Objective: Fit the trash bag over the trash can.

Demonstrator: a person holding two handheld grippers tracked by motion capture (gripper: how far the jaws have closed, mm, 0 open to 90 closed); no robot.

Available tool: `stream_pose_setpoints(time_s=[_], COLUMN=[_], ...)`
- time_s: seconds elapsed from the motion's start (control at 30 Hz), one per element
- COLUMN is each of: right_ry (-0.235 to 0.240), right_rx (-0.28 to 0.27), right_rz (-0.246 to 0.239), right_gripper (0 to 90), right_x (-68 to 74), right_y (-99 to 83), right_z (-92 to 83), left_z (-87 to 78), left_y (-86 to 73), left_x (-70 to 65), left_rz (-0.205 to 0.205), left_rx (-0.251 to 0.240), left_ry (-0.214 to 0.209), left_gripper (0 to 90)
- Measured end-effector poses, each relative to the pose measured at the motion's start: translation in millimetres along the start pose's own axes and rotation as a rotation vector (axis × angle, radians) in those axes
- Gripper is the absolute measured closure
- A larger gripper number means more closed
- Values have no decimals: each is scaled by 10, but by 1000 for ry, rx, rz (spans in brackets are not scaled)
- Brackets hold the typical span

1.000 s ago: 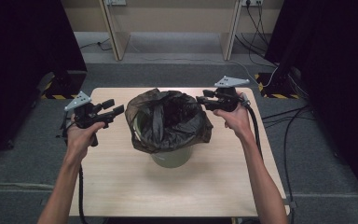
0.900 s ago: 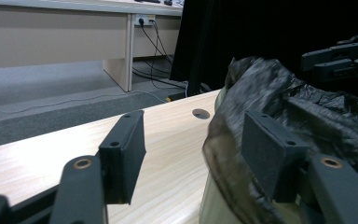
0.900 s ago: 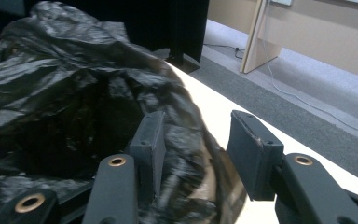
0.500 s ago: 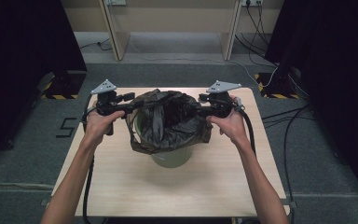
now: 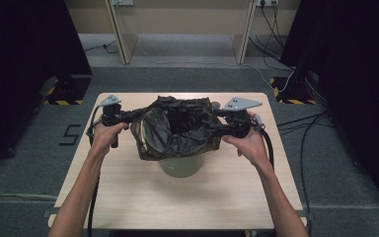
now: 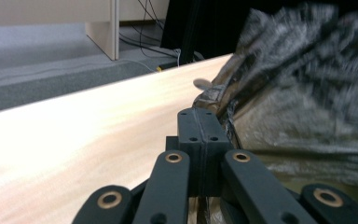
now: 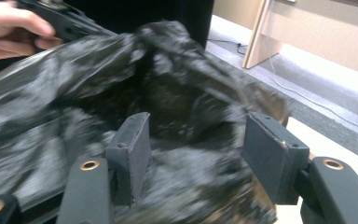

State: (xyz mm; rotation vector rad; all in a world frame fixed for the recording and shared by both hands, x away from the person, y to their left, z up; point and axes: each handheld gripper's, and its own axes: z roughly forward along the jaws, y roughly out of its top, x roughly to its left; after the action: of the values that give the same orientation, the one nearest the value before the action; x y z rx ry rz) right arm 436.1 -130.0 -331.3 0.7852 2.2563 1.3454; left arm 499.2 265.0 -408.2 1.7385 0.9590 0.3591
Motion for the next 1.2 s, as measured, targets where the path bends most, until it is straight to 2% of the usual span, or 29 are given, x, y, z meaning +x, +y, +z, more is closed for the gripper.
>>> stream_pose_setpoints(time_s=[0.07,0.1,0.2,0.37,0.4,0.47,0.6,0.63,0.67,0.73,0.9,1.1,1.2], right_ry=[8,8,41,61,62,67,51,51,32,23,4,-19,-29], right_rx=[5,5,-8,12,18,31,39,39,39,29,10,28,40], right_rz=[-15,-15,-31,-59,-66,-87,-109,-109,-117,-111,-100,-88,-66], right_gripper=[402,402,391,397,423,541,735,735,803,840,890,900,900], right_x=[88,88,256,395,401,400,348,348,298,231,79,-54,-168], right_y=[-28,-28,-80,-101,-103,-109,-123,-123,-130,-141,-174,-238,-343], right_z=[-41,-41,-100,-69,-57,-34,-37,-37,-60,-87,-159,-198,-190], left_z=[26,26,51,2,-17,-56,-154,-154,-199,-246,-320,-402,-410], left_y=[-72,-72,-206,-350,-372,-414,-482,-482,-521,-560,-613,-703,-777], left_x=[-19,-19,-51,-108,-125,-159,-230,-230,-276,-320,-410,-531,-572], left_rz=[2,2,14,25,31,42,61,61,71,82,94,108,121], left_rx=[12,12,35,38,38,37,26,26,21,16,5,-5,5], left_ry=[-7,-7,-14,-24,-22,-22,-22,-22,-20,-18,-23,-35,-29], left_gripper=[896,896,896,897,897,896,897,896,897,897,896,896,896])
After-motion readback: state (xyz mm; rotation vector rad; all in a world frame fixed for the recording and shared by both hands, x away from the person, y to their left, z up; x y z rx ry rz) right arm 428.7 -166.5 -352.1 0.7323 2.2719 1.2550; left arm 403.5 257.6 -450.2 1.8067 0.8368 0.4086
